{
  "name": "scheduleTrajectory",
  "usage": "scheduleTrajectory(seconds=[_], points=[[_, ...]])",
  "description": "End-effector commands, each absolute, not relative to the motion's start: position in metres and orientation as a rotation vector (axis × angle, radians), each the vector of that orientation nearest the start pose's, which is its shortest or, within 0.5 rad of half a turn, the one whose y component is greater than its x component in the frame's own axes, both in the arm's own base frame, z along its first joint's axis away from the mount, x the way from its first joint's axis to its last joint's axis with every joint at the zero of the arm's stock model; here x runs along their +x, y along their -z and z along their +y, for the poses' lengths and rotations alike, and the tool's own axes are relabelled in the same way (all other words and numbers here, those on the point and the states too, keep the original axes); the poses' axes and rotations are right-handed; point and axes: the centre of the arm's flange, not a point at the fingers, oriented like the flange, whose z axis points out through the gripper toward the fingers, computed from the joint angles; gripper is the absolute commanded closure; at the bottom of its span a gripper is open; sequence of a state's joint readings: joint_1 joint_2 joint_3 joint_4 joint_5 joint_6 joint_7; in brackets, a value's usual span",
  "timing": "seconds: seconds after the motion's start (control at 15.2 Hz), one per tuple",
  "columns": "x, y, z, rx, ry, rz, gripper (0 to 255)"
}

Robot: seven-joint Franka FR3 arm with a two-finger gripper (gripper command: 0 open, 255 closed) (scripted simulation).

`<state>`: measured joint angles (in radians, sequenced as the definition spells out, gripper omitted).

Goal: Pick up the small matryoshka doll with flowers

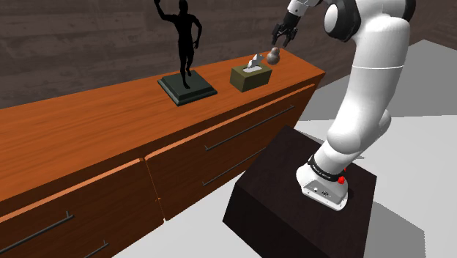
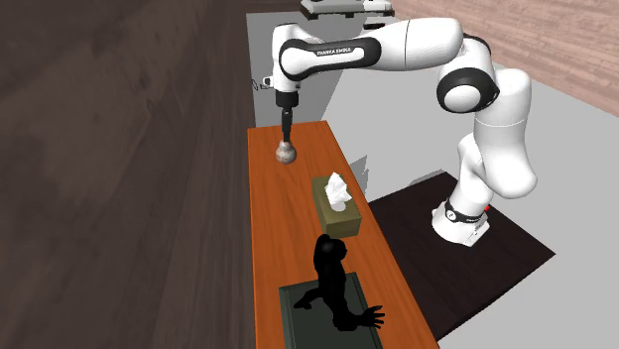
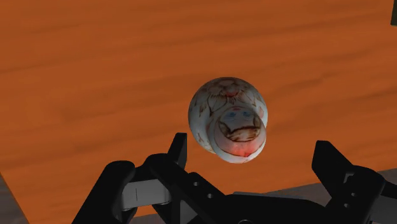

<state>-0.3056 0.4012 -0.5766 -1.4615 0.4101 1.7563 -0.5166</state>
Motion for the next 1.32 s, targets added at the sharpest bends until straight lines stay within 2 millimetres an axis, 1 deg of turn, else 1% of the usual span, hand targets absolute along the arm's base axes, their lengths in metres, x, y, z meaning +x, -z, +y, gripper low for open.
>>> scheduleTrajectory(seconds=[0.0,0.33,0.46,0.53,1.12,1.25], points=[[0.493,-0.47,-0.454,-2.901,0.135,0.617,0],[0.493,-0.443,-0.454,-2.901,0.135,0.617,0],[0.493,-0.44,-0.454,-2.901,0.135,0.618,0],[0.493,-0.44,-0.455,-2.901,0.135,0.618,255],[0.493,-0.44,-0.454,-2.901,0.135,0.617,255],[0.493,-0.451,-0.454,-2.901,0.135,0.617,255]])
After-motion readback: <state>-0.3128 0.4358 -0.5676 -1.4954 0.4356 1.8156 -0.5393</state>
